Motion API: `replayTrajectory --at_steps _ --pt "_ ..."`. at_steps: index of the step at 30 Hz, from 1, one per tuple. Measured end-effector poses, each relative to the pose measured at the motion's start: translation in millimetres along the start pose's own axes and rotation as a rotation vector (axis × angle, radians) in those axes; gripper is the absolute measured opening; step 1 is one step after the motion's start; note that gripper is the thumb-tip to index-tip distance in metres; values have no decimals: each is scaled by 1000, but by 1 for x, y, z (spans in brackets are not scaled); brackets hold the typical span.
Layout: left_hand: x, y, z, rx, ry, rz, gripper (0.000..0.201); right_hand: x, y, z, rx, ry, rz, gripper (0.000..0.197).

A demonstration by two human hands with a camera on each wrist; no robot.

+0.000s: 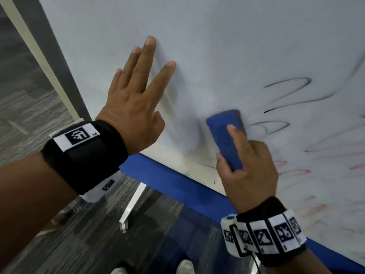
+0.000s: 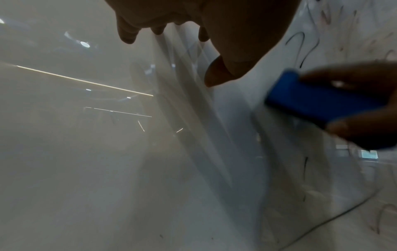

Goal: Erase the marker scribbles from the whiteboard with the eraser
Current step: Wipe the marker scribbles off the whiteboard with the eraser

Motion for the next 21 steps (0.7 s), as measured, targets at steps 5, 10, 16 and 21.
replayTrajectory --at_steps 5,10,16,21 --pt "-3 -3 -1 -7 7 31 92 -43 34 -57 -170 -333 -32 91" --pt "-3 -2 0 -5 -8 41 90 -64 67 -107 -203 -708 -174 105" --pt "-3 1 0 -10 57 38 85 -70 21 -56 -113 -256 40 77" --pt "-2 0 1 -13 27 36 87 -94 61 -111 -149 -835 -241 82"
Point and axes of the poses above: each hand's wrist, its own z-axis towards the middle knuckle, its own x-axis out of the back of the hand, y = z × x, the point moved 2 cm from there along z, towards the middle knuckle, and after that the axes turned 7 degrees about -x, right-handed, at the moved point
